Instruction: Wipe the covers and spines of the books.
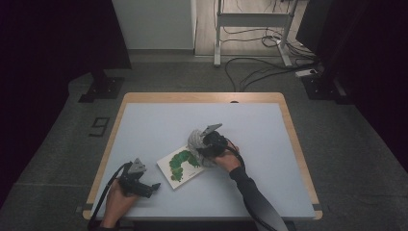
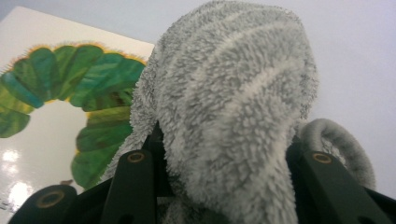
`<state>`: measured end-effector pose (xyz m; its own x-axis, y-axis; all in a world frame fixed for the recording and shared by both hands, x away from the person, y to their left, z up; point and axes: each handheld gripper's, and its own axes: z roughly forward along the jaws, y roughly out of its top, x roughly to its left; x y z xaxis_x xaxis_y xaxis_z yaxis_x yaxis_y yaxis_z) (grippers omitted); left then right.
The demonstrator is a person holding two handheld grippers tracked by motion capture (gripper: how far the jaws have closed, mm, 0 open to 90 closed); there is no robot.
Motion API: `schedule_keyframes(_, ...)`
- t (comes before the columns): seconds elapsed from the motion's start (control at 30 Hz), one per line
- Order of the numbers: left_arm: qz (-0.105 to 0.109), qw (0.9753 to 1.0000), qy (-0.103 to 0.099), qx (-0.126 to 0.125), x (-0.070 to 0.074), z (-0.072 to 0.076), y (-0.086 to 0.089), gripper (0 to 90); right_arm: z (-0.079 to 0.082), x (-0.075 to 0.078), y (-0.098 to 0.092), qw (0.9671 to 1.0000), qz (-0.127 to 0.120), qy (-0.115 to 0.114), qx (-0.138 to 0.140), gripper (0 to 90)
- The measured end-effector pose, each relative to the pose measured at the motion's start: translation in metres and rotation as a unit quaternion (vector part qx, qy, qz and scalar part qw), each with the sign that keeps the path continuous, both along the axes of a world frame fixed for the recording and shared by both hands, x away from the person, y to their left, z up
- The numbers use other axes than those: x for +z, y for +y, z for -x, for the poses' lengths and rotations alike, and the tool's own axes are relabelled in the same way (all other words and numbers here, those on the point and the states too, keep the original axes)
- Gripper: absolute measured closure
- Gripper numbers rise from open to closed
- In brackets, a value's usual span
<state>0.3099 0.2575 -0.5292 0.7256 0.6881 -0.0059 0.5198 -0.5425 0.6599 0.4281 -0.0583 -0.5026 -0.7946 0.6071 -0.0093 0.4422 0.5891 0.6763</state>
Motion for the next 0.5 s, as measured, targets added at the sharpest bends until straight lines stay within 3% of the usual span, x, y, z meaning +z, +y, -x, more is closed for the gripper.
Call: schedule_keyframes(0.5, 0.0, 1.0, 0.0, 0.0, 0.0, -0.0001, 0.0001, 0.0, -0.0054, 0.0011, 0.0049, 0.9998, 0.015, -0.006, -0.012, 55.0)
